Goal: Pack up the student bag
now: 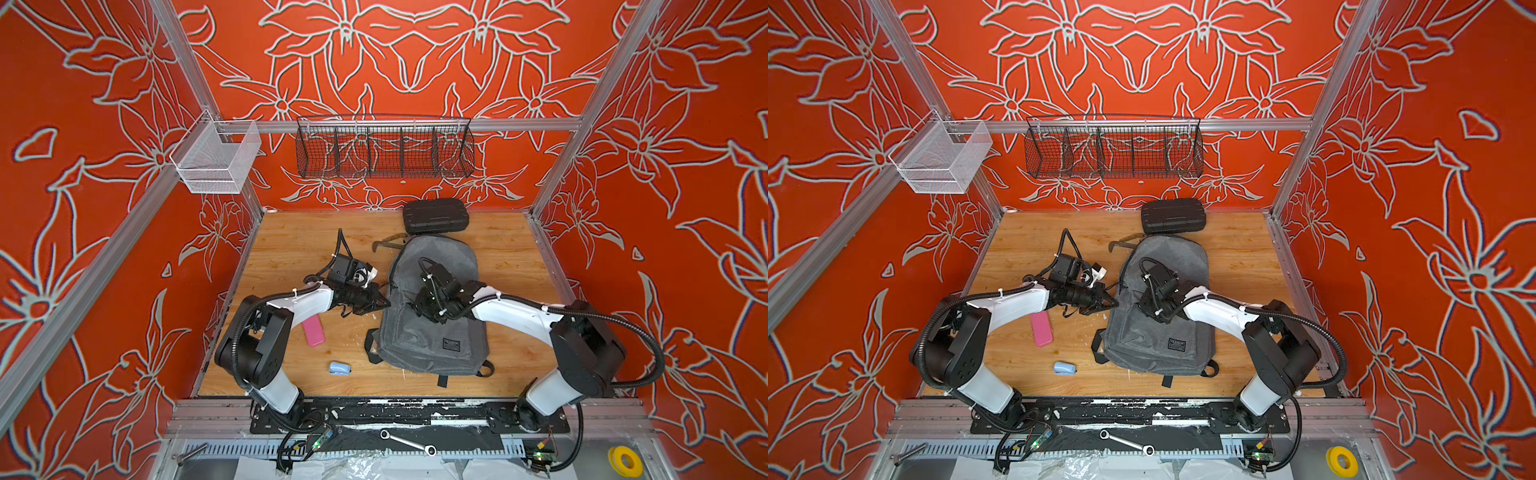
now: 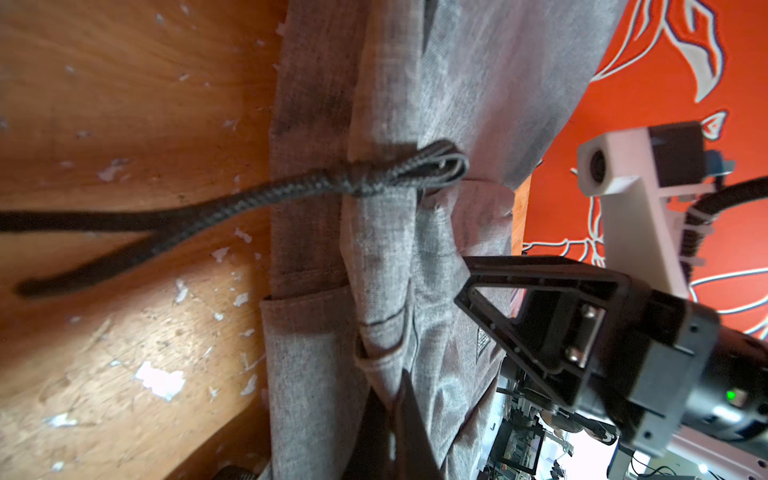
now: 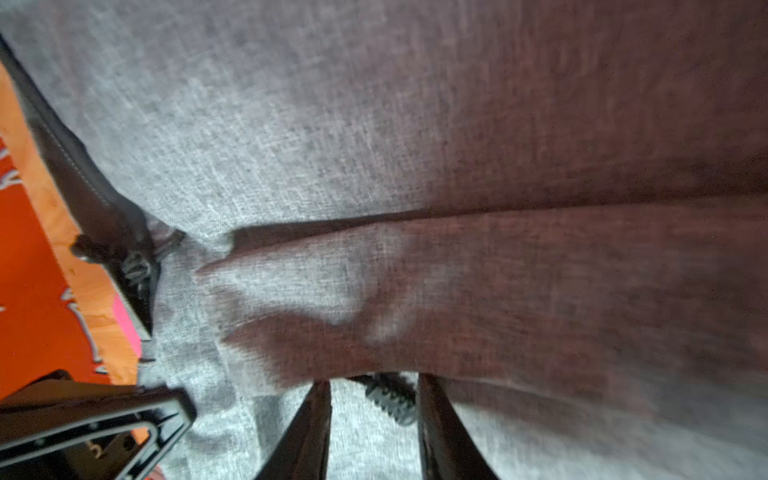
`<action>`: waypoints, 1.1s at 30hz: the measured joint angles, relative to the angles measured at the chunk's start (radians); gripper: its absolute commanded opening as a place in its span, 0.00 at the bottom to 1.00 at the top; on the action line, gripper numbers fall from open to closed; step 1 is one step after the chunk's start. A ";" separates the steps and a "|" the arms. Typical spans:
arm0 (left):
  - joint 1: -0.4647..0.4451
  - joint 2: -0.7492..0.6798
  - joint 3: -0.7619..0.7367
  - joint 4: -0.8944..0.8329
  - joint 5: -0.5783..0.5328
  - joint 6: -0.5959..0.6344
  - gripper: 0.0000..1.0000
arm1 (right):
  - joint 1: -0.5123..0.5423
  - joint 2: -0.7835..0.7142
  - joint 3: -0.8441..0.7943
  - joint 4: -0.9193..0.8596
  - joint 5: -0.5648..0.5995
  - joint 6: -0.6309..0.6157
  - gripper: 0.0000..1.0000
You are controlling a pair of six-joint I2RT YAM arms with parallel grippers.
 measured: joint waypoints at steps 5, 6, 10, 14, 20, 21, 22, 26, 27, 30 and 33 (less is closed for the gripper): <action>-0.004 -0.007 0.000 -0.002 -0.013 0.000 0.00 | 0.024 0.040 0.084 -0.069 0.027 -0.046 0.38; -0.004 -0.007 0.000 -0.002 -0.013 0.000 0.00 | 0.027 0.047 0.084 -0.073 0.031 -0.050 0.37; -0.006 -0.007 0.001 -0.004 -0.014 0.000 0.00 | 0.028 0.066 0.084 -0.097 0.051 -0.094 0.37; -0.006 -0.006 0.015 -0.021 -0.013 0.011 0.00 | 0.031 0.065 0.084 -0.115 0.085 -0.173 0.38; -0.007 -0.001 0.032 -0.048 -0.014 0.026 0.00 | 0.032 0.067 0.084 -0.125 0.093 -0.306 0.39; -0.007 0.000 0.034 -0.050 -0.014 0.027 0.00 | 0.032 0.071 0.084 -0.124 0.093 -0.324 0.41; -0.007 0.002 0.036 -0.052 -0.014 0.028 0.00 | 0.032 0.076 0.084 -0.122 0.093 -0.338 0.41; -0.007 0.016 0.040 -0.055 -0.018 0.032 0.00 | 0.032 0.109 0.084 -0.103 0.083 -0.386 0.35; -0.007 0.019 0.040 -0.058 -0.020 0.034 0.00 | 0.031 0.118 0.084 -0.098 0.073 -0.401 0.29; -0.005 0.023 0.040 -0.060 -0.027 0.034 0.00 | 0.031 0.145 0.103 -0.091 0.039 -0.438 0.19; -0.005 0.027 0.042 -0.061 -0.031 0.034 0.00 | 0.031 0.163 0.127 -0.099 0.022 -0.451 0.13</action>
